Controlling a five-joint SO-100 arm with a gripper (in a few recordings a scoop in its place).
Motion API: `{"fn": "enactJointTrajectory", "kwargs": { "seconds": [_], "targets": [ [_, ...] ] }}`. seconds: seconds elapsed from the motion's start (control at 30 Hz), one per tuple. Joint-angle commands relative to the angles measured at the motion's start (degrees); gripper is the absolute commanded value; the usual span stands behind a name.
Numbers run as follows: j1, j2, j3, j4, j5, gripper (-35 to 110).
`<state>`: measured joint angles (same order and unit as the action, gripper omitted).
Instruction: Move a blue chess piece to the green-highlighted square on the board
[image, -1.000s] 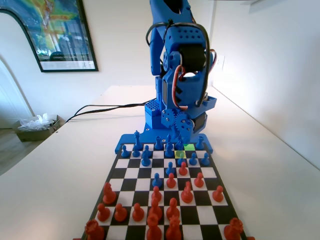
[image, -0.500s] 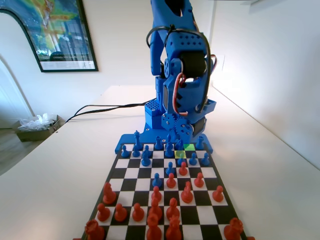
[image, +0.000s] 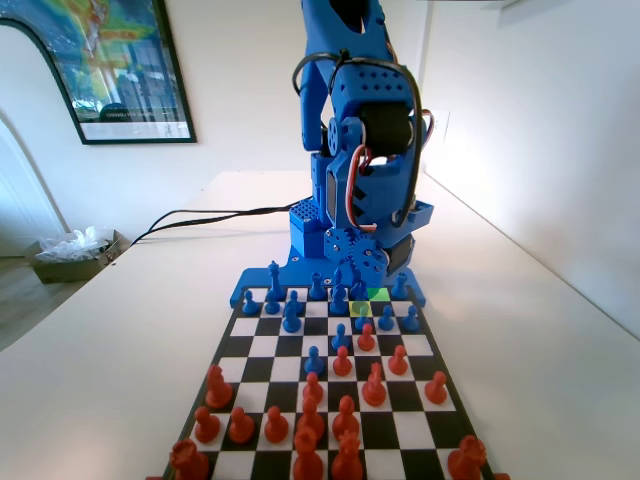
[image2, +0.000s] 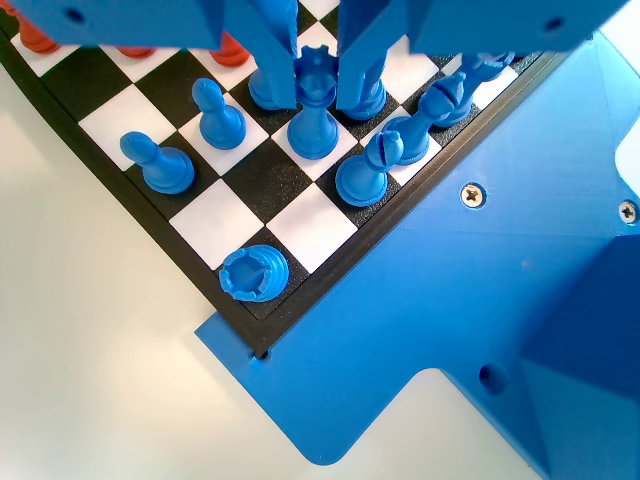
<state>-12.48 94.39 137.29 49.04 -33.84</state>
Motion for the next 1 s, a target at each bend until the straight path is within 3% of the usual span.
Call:
{"fn": "enactJointTrajectory", "kwargs": {
  "seconds": [0.0, 0.97],
  "targets": [
    [-1.5, 0.6, -0.4, 0.4, -0.5, 5],
    [-6.7, 4.6, -6.3, 9.2, 1.1, 1]
  ]
}}
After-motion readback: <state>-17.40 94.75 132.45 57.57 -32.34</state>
